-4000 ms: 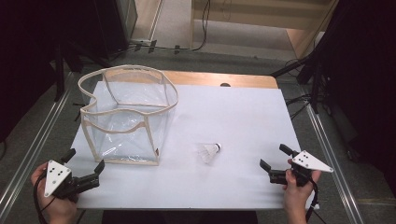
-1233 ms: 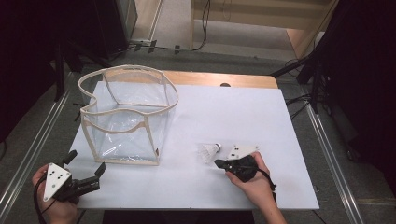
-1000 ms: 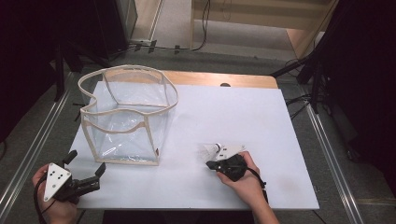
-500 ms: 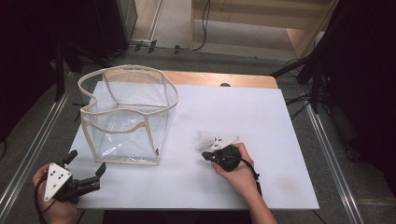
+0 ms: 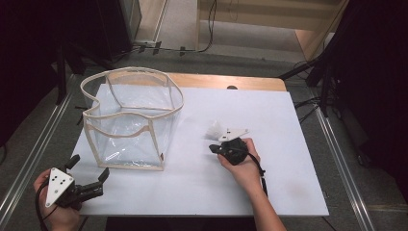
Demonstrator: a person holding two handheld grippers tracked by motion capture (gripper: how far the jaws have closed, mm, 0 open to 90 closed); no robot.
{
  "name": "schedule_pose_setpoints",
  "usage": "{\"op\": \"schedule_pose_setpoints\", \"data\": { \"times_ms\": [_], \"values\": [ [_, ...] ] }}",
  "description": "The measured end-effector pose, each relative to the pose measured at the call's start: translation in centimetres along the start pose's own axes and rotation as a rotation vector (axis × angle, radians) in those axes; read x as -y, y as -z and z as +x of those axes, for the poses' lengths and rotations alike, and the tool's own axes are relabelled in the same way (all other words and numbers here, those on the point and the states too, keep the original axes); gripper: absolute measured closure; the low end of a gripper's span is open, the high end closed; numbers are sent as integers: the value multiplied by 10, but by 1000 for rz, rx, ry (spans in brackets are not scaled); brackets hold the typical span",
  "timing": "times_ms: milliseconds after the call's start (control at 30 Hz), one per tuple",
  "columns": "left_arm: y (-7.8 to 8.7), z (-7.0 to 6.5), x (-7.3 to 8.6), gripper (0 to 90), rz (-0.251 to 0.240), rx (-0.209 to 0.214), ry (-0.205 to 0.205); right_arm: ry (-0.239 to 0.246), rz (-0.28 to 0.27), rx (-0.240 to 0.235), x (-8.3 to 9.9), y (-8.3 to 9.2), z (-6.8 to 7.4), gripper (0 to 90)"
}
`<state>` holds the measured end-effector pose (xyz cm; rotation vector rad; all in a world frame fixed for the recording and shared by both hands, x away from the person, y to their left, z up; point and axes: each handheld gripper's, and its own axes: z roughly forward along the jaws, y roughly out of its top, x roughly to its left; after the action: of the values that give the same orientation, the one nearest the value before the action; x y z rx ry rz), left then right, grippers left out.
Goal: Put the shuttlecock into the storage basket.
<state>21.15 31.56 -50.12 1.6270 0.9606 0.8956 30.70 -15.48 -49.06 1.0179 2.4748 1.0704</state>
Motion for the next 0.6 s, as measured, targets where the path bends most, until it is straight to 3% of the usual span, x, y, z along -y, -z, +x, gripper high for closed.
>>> {"op": "schedule_pose_setpoints", "data": {
  "times_ms": [100, 167, 200, 233, 267, 333, 367, 433, 567, 600],
  "values": [
    [0, 0, 0, 0, 1, 2, 0, -21, -18, 19, 1, 5, -4, 850],
    [0, 0, 0, 0, 2, 3, -1, -52, -42, 56, 2, 13, -11, 750],
    [0, 0, 0, 0, 3, 2, -1, -52, -42, 56, 2, 13, -11, 750],
    [0, 0, 0, 0, 4, 2, -1, -70, -61, 79, 4, 18, -17, 626],
    [0, 0, 0, 0, 5, 1, -1, -70, -61, 79, 4, 18, -17, 626],
    [-1, 0, 0, 0, 5, 1, -1, -85, -74, 90, 4, 24, -22, 439],
    [-1, 0, 0, 0, 6, 1, -1, -87, -74, 98, 3, 27, -26, 181],
    [-1, -1, 0, 0, 7, 0, -1, -70, -66, 107, 2, 29, -27, 0],
    [-1, -1, 0, 0, 8, 1, -2, -25, -51, 65, -1, 29, -30, 0],
    [-1, -1, 0, 0, 9, 1, -2, -13, -29, 80, -2, 28, -30, 0]
  ]
}}
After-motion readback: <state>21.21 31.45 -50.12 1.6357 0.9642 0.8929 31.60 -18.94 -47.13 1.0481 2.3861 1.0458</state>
